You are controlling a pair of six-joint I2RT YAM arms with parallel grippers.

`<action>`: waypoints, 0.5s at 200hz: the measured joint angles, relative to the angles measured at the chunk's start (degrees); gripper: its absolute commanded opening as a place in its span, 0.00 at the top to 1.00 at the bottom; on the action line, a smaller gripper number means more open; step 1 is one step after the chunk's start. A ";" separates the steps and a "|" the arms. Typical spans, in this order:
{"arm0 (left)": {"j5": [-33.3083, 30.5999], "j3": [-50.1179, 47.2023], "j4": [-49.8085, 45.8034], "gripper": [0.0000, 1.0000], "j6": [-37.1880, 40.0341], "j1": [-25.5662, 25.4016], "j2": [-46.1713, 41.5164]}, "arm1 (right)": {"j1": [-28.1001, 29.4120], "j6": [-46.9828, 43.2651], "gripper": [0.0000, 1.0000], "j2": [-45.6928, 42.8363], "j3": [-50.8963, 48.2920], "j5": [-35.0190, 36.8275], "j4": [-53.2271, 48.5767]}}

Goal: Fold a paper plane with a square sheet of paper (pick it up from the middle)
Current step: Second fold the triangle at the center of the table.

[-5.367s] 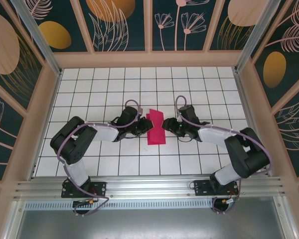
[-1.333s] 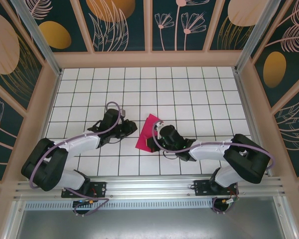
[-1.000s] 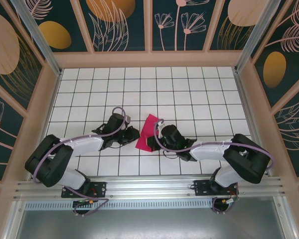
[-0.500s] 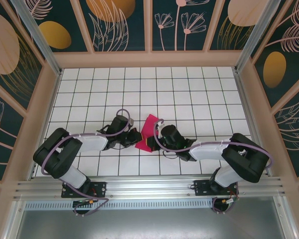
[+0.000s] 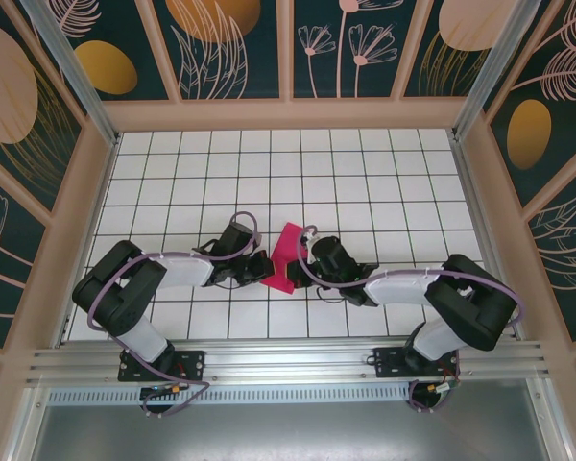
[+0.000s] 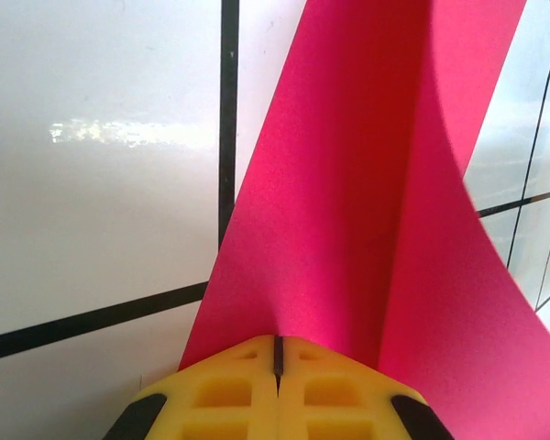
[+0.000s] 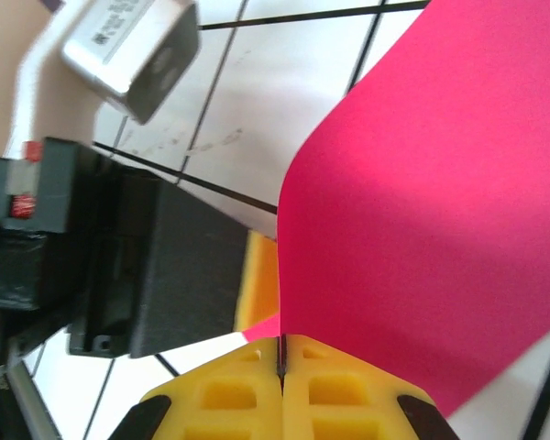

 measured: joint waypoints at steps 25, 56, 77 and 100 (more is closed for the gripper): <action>0.00 0.31 -0.33 0.96 0.52 0.00 0.17 | -1.62 -1.97 1.00 0.70 1.29 -1.16 -3.23; 0.00 0.39 -0.44 0.96 0.83 0.00 0.17 | -2.62 -5.11 1.00 2.27 4.28 -1.38 -7.52; 0.00 0.39 -0.44 0.95 0.98 0.00 0.22 | -3.23 -7.08 1.00 3.67 6.32 -1.33 -9.84; 0.00 0.44 -0.46 0.95 1.01 0.00 0.22 | -3.48 -8.92 1.00 5.27 8.11 -0.90 -12.00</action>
